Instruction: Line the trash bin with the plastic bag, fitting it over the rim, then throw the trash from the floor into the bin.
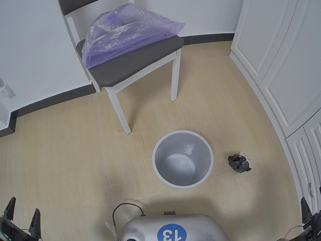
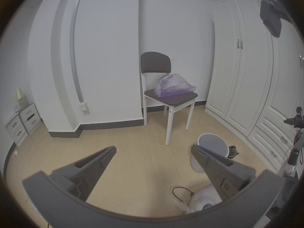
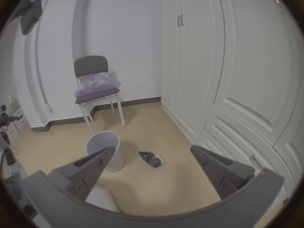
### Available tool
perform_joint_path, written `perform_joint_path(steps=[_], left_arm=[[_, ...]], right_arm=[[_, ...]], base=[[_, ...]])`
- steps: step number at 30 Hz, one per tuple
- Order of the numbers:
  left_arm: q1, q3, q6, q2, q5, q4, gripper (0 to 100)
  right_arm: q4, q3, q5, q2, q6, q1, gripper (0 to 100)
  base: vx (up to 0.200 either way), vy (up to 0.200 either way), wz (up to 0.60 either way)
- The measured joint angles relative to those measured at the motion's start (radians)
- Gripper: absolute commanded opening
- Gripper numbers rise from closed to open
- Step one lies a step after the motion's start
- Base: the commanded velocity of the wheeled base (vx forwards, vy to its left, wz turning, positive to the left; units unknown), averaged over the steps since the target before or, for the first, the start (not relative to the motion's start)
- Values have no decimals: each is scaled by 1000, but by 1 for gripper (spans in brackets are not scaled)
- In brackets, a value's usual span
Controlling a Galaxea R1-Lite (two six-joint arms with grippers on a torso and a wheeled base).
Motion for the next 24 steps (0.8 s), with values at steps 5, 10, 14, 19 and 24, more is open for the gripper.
perform_joint_path(steps=[5, 10, 14, 19, 24], left_arm=[[0, 0, 4, 0, -8, 0, 100], [0, 0, -3, 0, -1, 0, 100], [0, 0, 9, 0, -8, -3, 100], [1, -4, -7, 0, -30, -27, 100], [-7, -135, -91, 18, -73, -46, 100]], right_arm=[[0, 0, -9, 0, 0, 0, 100], [1, 0, -9, 0, -24, 0, 100], [-2, 0, 7, 0, -52, -1, 100], [-53, -12, 80, 0, -6, -1, 100], [-57, -111, 132, 14, 144, -7, 100]], base=[[0, 0, 0], [0, 0, 0], [0, 0, 0], [0, 0, 0], [0, 0, 0]])
